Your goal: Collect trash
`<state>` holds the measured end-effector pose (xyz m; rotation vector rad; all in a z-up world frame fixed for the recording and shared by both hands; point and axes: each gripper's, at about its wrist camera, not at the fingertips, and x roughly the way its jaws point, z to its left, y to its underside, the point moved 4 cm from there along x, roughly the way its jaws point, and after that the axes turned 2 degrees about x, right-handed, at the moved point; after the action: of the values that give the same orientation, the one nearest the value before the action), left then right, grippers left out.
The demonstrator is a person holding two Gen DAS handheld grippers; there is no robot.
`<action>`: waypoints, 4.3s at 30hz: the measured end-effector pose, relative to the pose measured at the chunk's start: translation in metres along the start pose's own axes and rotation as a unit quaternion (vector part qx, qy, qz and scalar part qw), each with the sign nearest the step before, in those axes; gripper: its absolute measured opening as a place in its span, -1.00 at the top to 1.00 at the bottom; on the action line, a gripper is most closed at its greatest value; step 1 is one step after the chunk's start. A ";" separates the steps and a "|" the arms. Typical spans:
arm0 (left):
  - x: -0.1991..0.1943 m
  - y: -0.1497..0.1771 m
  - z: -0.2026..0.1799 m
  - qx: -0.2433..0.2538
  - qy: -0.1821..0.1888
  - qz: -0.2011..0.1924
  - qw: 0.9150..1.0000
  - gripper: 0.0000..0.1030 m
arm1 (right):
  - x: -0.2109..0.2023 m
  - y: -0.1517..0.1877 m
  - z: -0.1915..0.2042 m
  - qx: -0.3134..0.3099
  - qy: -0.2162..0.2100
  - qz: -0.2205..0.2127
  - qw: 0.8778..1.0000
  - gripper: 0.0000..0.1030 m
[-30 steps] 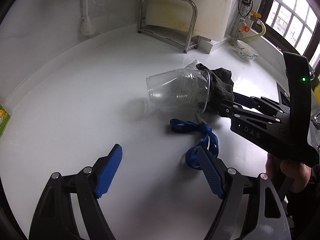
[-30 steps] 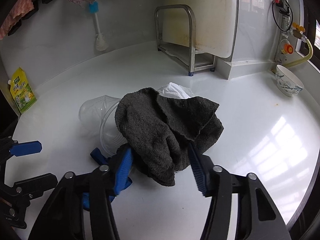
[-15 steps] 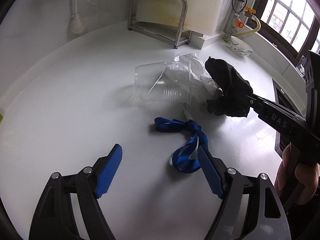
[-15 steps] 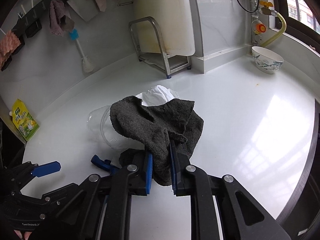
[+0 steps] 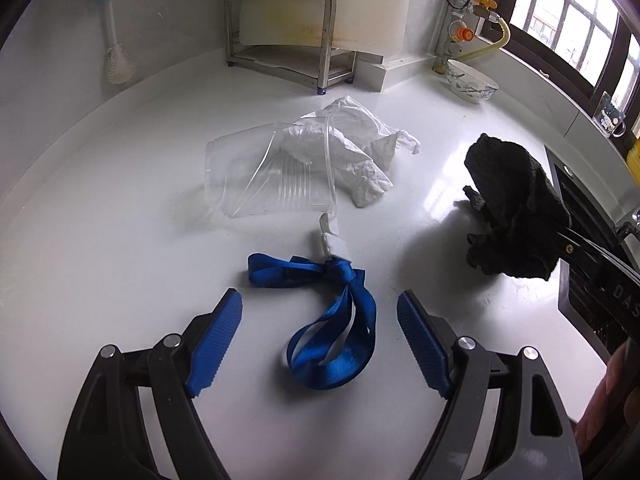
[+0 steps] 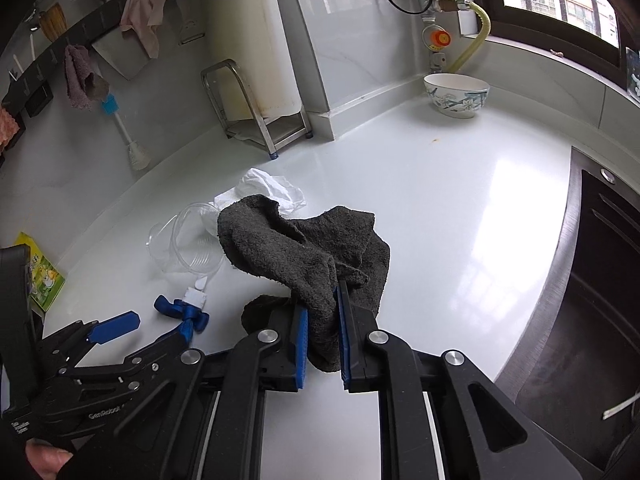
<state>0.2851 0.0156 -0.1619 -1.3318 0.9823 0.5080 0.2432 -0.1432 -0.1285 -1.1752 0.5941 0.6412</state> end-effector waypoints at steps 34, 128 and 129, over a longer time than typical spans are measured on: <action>-0.073 0.040 -0.027 0.013 -0.010 -0.020 1.000 0.82 | -0.080 0.061 -0.001 0.006 -0.029 0.007 1.000 0.77; -0.204 0.202 -0.122 -0.068 -0.067 0.013 0.995 -0.30 | -0.216 0.199 -0.079 -0.033 -0.095 0.098 0.990 -0.04; -0.205 0.201 -0.121 -0.067 -0.068 0.010 0.995 -0.31 | -0.216 0.196 -0.076 -0.032 -0.097 0.097 0.990 -0.04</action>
<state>-0.0191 -0.0122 -0.0995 -1.3890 0.8626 0.6819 -0.0535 -0.1973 -0.1198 -1.1074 0.5291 0.9346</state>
